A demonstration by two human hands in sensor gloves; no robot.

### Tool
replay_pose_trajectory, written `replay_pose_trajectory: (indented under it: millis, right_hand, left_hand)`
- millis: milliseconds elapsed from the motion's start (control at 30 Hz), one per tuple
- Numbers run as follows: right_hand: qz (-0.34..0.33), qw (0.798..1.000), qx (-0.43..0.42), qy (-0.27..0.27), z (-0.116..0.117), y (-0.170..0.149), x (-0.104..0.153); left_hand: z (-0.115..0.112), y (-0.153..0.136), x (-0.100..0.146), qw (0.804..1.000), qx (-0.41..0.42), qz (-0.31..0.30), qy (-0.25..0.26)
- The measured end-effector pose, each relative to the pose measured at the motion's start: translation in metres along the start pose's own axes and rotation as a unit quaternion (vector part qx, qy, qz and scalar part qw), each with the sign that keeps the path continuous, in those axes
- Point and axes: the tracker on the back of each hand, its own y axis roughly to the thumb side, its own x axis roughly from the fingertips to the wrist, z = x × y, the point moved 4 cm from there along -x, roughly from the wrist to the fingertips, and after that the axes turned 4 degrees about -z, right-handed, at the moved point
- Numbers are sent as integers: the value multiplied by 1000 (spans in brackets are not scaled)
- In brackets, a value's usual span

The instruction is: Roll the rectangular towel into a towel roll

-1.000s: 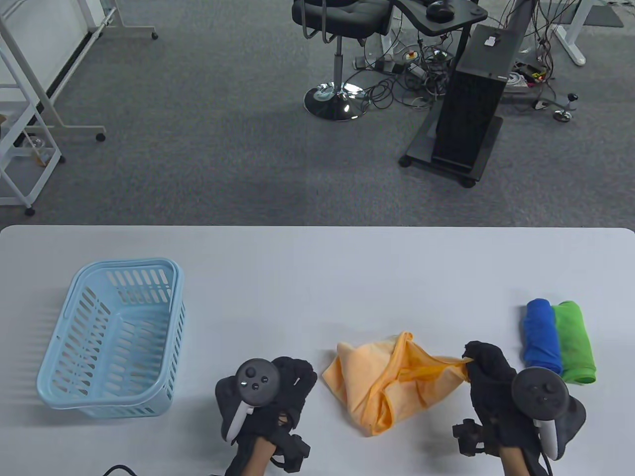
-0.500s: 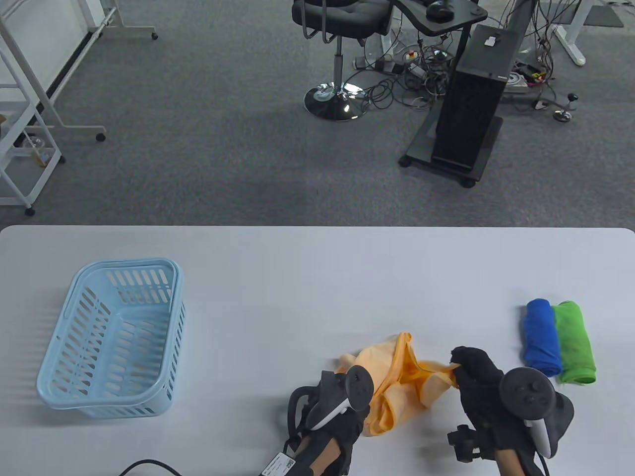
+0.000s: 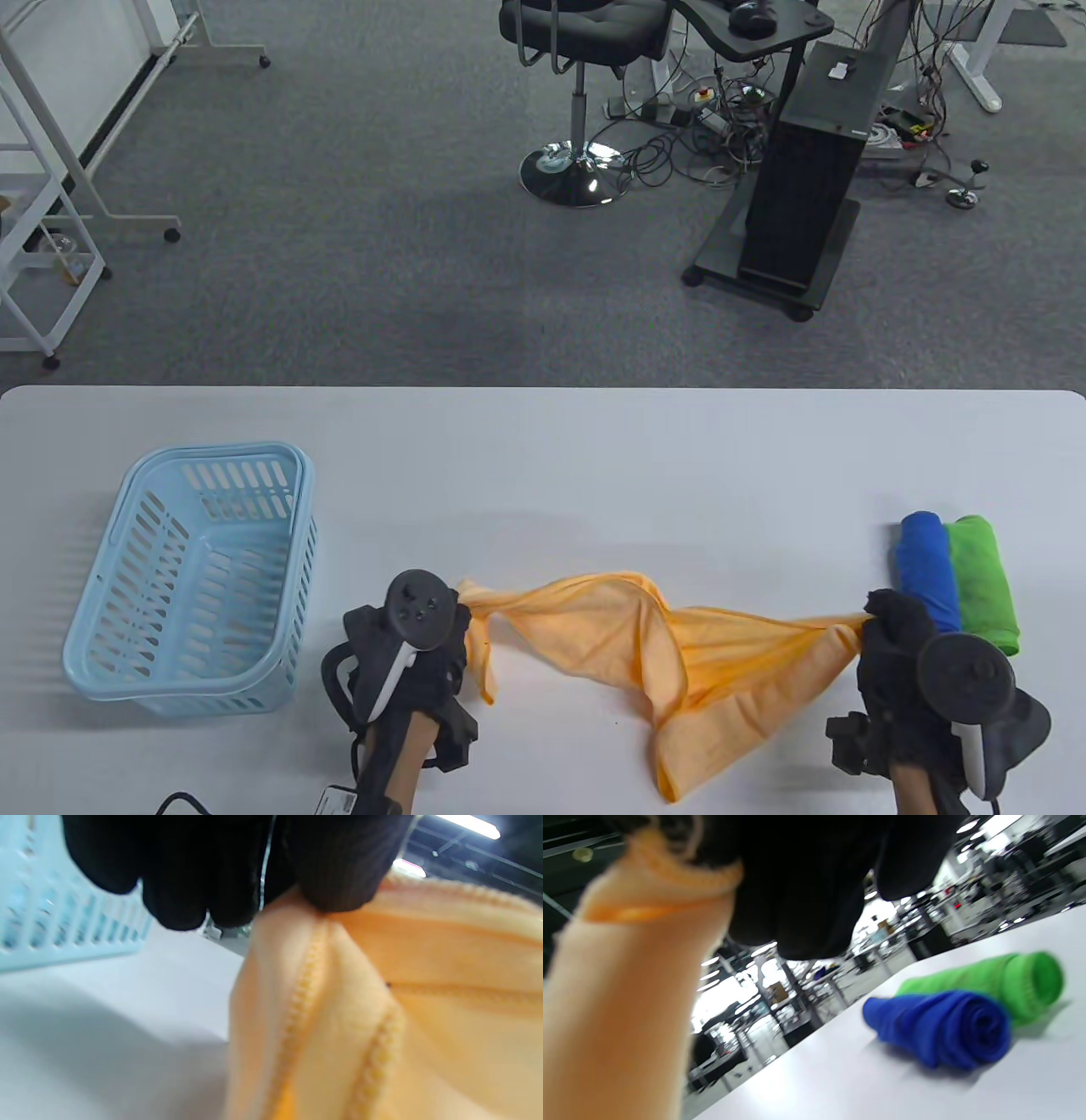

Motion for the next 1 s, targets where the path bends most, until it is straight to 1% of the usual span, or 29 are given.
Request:
replay_pose_trajectory:
  millis: [67,100,167,200,267,333,400,467,500,567,600,633,733,767,833,867,900,933,967,1000]
  right_hand:
    - [23,1000,-1,-19,-9,-10,-2]
    - [28,999,-3,-23,-11,-13,-2]
    - [36,999,-1,-28,-13,-17,-3]
    - [38,999,4,-28,-12,-18,-3]
    - [35,999,14,-19,-6,-18,-2]
    - [31,999,31,-10,0,-16,-2]
    - [28,999,40,-3,4,-16,-4]
    - [30,999,38,3,6,-16,-5]
    - [30,999,36,8,7,-17,-5]
    - [29,999,34,19,11,-16,-5]
    - [25,999,33,27,14,-15,-4]
    - [24,999,33,30,15,-14,-4]
    - [18,998,28,46,21,-13,-4]
    - [17,998,27,50,23,-12,-3]
    - [15,998,23,59,26,-10,-3]
    - [13,998,21,65,28,-10,-3]
    - [12,997,19,71,30,-9,-3]
    - [10,997,18,76,31,-9,-2]
    - [9,997,17,78,32,-8,-2]
    - [7,997,17,80,33,-8,-2]
  left_hand:
    - [6,-10,1,1000,-14,7,16]
    - [5,-13,1,1000,-17,5,18]
    - [-4,-16,0,1000,-12,-15,13]
    - [-13,-17,-1,999,-8,-39,-5]
    - [-23,-23,0,999,-19,-35,-17]
    - [-27,-28,-1,999,-28,-27,-29]
    - [-25,-31,2,999,-36,-25,-18]
    - [-30,-31,3,997,-51,-40,-50]
    - [-36,-30,3,993,-69,-58,-74]
    - [-46,-31,3,986,-124,-60,-93]
    - [-55,-30,2,980,-148,-68,-113]
    - [-60,-31,1,977,-163,-65,-123]
    - [-71,-39,-2,965,-213,-27,-148]
    - [-74,-40,-3,965,-217,-23,-148]
    - [-89,-43,-4,957,-225,-20,-183]
    - [-93,-42,-4,951,-244,-18,-190]
    - [-93,-39,-5,947,-268,-27,-173]
    - [-92,-37,-6,947,-275,-30,-161]
    - [-91,-34,-6,951,-272,-35,-143]
    - [-86,-31,-7,959,-253,-46,-122]
